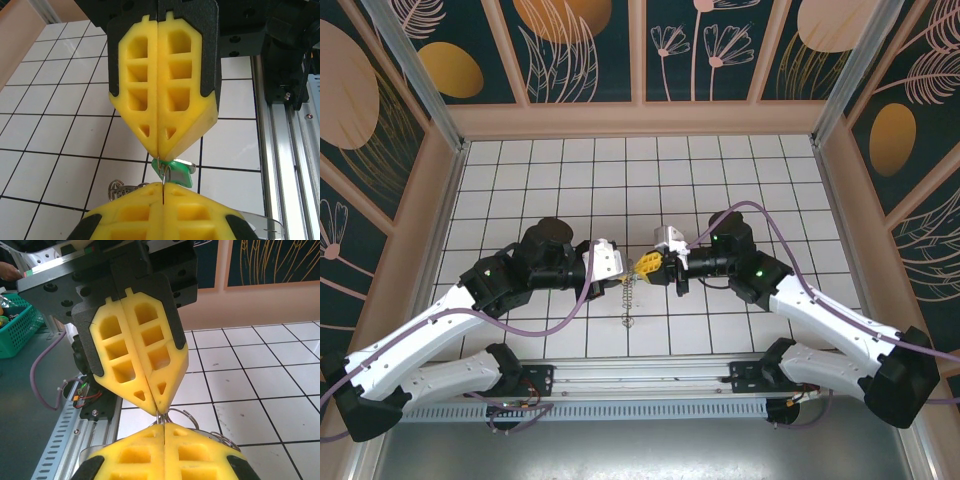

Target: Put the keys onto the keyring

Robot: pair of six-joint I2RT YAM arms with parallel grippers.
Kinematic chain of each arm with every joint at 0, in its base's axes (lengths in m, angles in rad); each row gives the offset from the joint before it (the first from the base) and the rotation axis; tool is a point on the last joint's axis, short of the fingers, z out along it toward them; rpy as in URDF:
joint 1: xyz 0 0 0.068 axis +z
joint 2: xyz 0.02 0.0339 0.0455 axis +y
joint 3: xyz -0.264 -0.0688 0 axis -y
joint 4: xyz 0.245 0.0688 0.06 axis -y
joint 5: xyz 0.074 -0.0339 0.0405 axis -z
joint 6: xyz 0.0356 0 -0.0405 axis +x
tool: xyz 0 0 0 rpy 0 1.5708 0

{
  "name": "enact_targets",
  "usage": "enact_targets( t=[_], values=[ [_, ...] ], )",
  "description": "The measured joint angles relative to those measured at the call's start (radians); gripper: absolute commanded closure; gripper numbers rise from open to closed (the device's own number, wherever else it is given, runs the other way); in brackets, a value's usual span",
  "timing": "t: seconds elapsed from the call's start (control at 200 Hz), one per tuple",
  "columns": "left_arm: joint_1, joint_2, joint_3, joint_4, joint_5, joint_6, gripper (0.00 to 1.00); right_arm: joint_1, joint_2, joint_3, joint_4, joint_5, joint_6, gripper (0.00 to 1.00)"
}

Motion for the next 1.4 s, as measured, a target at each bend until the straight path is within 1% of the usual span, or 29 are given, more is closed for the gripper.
enact_targets(
  t=[0.17, 0.525, 1.191, 1.296, 1.401],
  values=[
    [0.0, 0.0, 0.0, -0.001, -0.001, 0.0, 1.0, 0.0, 0.011, 0.003, 0.0, -0.002, 0.019, 1.0],
    [0.001, 0.0, 0.0, -0.003, -0.031, 0.001, 1.0, -0.021, 0.083, 0.06, -0.04, -0.02, 0.076, 1.0],
    [0.001, -0.011, 0.0, 0.016, -0.035, 0.001, 1.0, -0.048, 0.092, 0.069, -0.086, -0.05, 0.1, 1.0],
    [0.001, -0.011, -0.001, 0.017, -0.035, 0.001, 1.0, -0.048, 0.092, 0.069, -0.087, -0.053, 0.102, 0.84],
    [0.0, -0.016, -0.001, 0.03, -0.028, 0.0, 1.0, -0.056, 0.091, 0.069, -0.089, -0.044, 0.108, 0.72]
  ],
)
